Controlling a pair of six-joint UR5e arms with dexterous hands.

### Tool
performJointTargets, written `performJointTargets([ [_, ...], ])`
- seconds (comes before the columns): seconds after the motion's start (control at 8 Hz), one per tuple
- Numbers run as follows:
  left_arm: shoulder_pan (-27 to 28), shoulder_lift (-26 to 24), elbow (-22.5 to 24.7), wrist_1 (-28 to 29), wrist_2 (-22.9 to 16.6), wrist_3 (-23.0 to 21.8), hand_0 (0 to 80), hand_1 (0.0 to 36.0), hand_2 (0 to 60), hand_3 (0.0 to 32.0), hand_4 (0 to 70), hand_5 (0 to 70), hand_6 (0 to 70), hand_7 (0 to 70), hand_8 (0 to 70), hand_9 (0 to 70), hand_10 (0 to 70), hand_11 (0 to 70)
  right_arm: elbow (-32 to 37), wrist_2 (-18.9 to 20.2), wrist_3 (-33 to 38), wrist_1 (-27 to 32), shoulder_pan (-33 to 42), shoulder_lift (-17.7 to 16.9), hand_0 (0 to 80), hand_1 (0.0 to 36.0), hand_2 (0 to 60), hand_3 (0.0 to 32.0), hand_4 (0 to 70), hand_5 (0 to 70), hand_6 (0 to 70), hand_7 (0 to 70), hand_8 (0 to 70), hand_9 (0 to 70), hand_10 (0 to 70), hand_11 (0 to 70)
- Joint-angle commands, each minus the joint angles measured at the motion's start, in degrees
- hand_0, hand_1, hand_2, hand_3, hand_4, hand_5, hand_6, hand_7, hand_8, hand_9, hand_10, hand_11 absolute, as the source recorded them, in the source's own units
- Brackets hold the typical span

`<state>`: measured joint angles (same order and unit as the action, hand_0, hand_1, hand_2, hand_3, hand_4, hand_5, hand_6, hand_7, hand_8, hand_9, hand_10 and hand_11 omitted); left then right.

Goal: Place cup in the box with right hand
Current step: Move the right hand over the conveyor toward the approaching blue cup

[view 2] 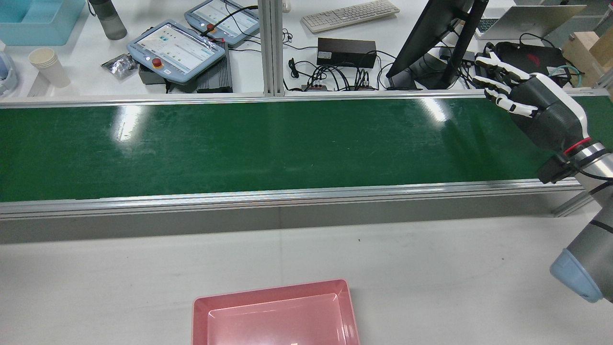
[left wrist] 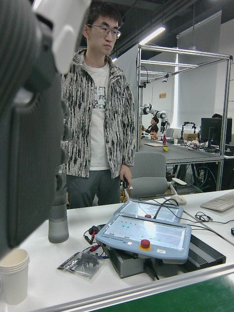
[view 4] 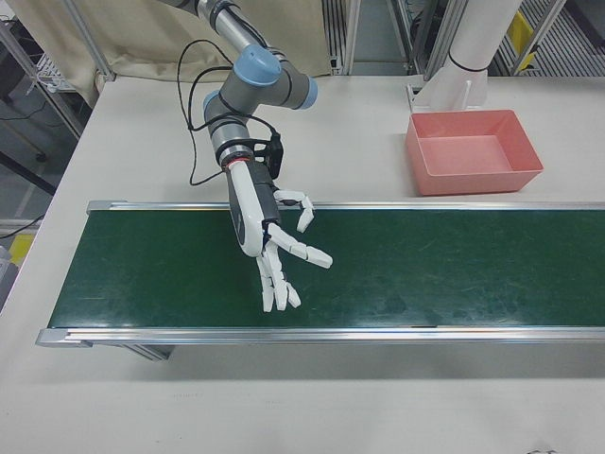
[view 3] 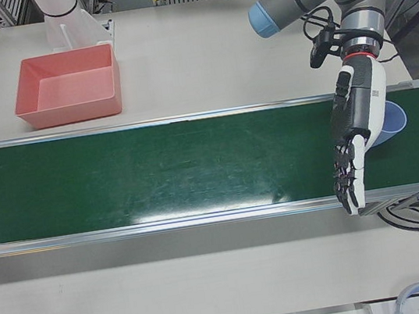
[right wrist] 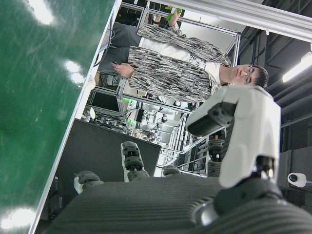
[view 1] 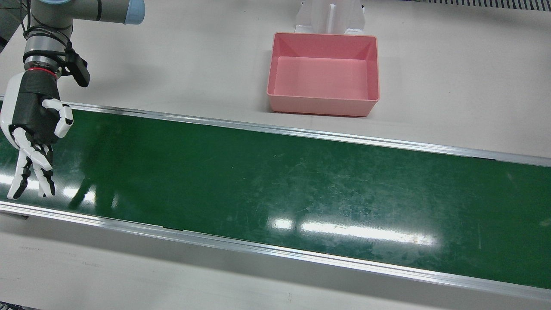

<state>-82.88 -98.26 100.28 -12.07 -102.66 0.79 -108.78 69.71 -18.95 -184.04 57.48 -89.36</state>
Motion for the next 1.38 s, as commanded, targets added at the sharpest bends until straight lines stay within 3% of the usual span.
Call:
performJointTargets([
  [0.0,0.0,0.0,0.0,0.0,0.0,0.0,0.0,0.0,0.0,0.0,0.0,0.0,0.0,0.0,0.0,0.0,0.0,0.0,0.1,-0.3,0.6,0.1,0.3,-1.0,53.7,28.0,25.0,28.8,0.0,9.5,0.0,0.0,10.4,10.7,0.0,2.6],
  [0.12,0.0,0.0,0.0,0.0,0.0,0.0,0.0,0.0,0.0,0.0,0.0,0.0,0.0,0.0,0.0,0.0,0.0,0.0,0.1,-0.4,0.6,0.2,0.3,-1.0,55.1,24.2,5.9,22.2,0.0,9.1,0.1,0.0,10.5,11.0,0.0,2.6],
  [0.25,0.0,0.0,0.0,0.0,0.0,0.0,0.0,0.0,0.0,0.0,0.0,0.0,0.0,0.0,0.0,0.0,0.0,0.0,0.3,-0.4,0.6,0.2,0.3,-1.0,55.4,20.0,0.0,14.2,0.0,8.5,1.1,0.6,10.6,11.5,0.1,2.6],
  [0.38,0.0,0.0,0.0,0.0,0.0,0.0,0.0,0.0,0.0,0.0,0.0,0.0,0.0,0.0,0.0,0.0,0.0,0.0,0.5,-0.4,0.7,0.3,0.3,-1.0,54.4,18.1,0.0,8.2,0.0,8.1,1.9,1.9,10.8,11.9,0.2,2.6],
  [0.5,0.0,0.0,0.0,0.0,0.0,0.0,0.0,0.0,0.0,0.0,0.0,0.0,0.0,0.0,0.0,0.0,0.0,0.0,0.6,-0.4,0.7,0.3,0.3,-1.0,52.9,18.4,0.0,6.4,0.0,7.9,2.0,1.8,10.8,11.9,0.0,2.2],
  [1.0,0.0,0.0,-0.1,0.0,0.0,0.0,0.0,0.0,0.0,0.0,0.0,0.0,0.0,0.0,0.0,0.0,0.0,0.0,0.9,-1.6,0.0,0.3,-2.3,-0.3,51.0,17.7,0.0,6.2,0.0,7.6,1.9,1.3,11.3,12.3,0.3,2.6],
  [1.25,0.0,0.0,0.0,0.0,0.0,0.0,0.0,0.0,0.0,0.0,0.0,0.0,0.0,0.0,0.0,0.0,0.0,0.0,0.6,-10.5,0.1,0.2,-8.6,0.0,50.2,17.3,0.0,8.2,0.0,7.5,2.1,4.1,11.8,12.4,0.0,1.6],
])
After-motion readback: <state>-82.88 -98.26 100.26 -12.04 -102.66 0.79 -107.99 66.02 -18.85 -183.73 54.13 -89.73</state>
